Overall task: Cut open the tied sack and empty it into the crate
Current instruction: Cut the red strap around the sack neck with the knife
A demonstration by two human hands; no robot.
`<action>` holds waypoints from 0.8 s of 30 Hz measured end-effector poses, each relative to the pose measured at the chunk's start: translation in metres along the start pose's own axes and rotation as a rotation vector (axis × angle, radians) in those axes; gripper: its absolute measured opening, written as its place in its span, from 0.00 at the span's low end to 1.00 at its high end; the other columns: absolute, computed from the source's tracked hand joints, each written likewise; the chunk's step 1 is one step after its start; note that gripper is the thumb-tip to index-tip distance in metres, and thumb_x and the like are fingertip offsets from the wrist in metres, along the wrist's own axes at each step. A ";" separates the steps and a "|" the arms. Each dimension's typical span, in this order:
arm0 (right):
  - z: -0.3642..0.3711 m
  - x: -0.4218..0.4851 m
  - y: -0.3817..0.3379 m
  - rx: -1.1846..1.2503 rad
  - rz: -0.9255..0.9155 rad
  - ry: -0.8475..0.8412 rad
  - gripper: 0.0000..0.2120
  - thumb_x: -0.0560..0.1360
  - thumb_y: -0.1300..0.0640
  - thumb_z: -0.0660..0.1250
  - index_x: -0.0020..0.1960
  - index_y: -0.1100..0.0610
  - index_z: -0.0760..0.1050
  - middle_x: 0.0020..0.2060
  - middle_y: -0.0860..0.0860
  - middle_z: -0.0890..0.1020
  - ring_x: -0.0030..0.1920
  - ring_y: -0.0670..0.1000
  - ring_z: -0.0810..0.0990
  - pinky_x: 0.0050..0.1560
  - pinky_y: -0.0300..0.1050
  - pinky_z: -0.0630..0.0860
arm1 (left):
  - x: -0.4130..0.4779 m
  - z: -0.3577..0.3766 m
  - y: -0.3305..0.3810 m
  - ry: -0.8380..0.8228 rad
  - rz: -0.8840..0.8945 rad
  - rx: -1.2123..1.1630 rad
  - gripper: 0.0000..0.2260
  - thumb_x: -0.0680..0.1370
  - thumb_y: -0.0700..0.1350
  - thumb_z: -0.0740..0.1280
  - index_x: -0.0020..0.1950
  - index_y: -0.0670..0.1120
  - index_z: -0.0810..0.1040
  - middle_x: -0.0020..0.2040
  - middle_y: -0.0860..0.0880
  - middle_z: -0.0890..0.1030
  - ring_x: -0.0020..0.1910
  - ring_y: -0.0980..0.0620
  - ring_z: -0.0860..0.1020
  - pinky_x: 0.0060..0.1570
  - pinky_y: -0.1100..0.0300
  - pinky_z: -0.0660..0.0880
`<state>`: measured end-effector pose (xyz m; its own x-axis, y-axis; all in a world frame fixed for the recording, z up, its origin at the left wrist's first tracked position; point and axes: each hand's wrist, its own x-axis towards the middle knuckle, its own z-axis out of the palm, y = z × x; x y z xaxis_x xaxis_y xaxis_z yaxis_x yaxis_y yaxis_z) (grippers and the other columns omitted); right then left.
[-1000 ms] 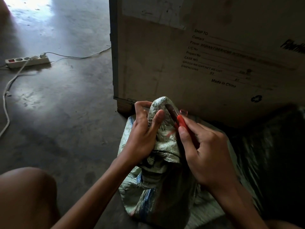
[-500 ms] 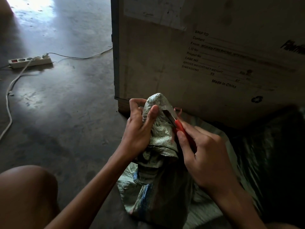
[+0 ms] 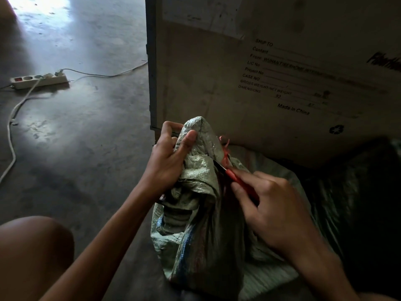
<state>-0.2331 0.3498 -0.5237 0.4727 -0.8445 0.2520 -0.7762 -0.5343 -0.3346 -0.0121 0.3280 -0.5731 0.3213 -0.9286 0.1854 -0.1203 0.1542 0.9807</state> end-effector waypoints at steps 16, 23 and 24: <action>-0.015 0.020 0.018 0.687 0.237 -0.056 0.22 0.61 0.48 0.83 0.53 0.51 0.85 0.45 0.47 0.89 0.49 0.47 0.87 0.55 0.54 0.83 | -0.023 0.014 0.019 -0.487 -0.134 -0.189 0.18 0.80 0.51 0.62 0.61 0.39 0.75 0.38 0.47 0.83 0.35 0.51 0.80 0.35 0.59 0.76; -0.034 0.021 0.045 0.663 0.135 -0.254 0.22 0.65 0.53 0.80 0.59 0.50 0.83 0.52 0.45 0.88 0.56 0.45 0.86 0.62 0.54 0.80 | -0.009 -0.021 0.028 -0.787 -0.168 -0.075 0.25 0.80 0.56 0.64 0.63 0.34 0.76 0.49 0.29 0.80 0.43 0.39 0.77 0.40 0.48 0.76; -0.036 0.020 0.049 0.656 0.138 -0.290 0.24 0.65 0.53 0.80 0.61 0.49 0.83 0.54 0.44 0.87 0.57 0.45 0.85 0.64 0.55 0.80 | -0.007 -0.027 0.032 -0.847 -0.162 -0.005 0.24 0.79 0.56 0.66 0.63 0.37 0.76 0.49 0.31 0.81 0.44 0.39 0.79 0.41 0.48 0.78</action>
<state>-0.2763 0.3080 -0.5025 0.5506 -0.8331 -0.0520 -0.4699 -0.2579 -0.8442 0.0069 0.3481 -0.5417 -0.4751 -0.8776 -0.0641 -0.1288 -0.0027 0.9917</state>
